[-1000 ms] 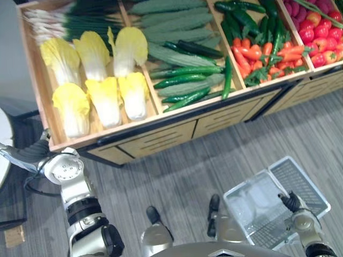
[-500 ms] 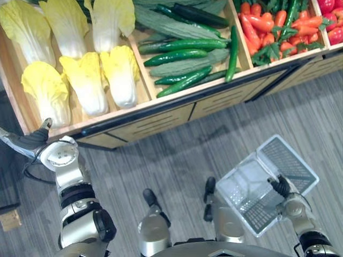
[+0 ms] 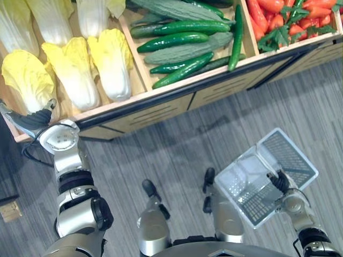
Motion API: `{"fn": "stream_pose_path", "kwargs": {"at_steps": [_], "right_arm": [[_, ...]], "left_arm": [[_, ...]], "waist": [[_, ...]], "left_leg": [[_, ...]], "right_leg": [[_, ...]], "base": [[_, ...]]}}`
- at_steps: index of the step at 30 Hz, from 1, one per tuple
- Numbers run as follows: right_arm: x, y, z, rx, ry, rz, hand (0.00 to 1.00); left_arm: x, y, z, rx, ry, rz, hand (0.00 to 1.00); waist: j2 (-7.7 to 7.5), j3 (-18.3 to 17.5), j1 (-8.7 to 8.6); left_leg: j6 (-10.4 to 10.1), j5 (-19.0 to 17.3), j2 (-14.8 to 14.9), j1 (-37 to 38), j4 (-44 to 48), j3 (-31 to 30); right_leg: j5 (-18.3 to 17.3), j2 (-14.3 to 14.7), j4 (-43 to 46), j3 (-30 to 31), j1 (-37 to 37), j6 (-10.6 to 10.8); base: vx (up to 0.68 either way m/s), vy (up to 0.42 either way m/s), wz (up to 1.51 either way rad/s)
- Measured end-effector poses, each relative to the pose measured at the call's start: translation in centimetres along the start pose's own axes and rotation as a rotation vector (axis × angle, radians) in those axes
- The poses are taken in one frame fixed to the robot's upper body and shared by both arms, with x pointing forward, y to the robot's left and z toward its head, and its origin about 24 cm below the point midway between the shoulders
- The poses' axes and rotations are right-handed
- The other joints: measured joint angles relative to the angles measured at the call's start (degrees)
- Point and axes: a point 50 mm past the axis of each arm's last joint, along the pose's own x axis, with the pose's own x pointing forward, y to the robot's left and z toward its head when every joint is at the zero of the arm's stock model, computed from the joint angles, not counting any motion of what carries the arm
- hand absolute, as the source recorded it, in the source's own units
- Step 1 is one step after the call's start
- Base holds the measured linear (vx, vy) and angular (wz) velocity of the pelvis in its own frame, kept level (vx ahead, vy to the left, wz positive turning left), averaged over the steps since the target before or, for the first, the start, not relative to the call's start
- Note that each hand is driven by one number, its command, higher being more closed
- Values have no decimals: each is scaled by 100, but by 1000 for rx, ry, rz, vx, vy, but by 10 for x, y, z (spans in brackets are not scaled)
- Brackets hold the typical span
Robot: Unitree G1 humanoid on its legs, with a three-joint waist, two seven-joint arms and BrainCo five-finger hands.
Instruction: Pick vegetable in the basket
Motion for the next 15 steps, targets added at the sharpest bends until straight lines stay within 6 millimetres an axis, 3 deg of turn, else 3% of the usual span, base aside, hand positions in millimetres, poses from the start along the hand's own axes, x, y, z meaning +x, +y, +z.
{"fn": "stream_pose_path", "kwargs": {"at_steps": [15], "right_arm": [[0, 3, 4, -10, -25, 2, 100]], "left_arm": [[7, 1, 0, 46, 11, 6, 0]], "waist": [[-80, 101, -4]], "left_leg": [[-6, -5, 46, 26, 93, 11]], "right_leg": [[28, 34, 13, 114, 8, -27]], "base": [[-7, -10, -2]]}}
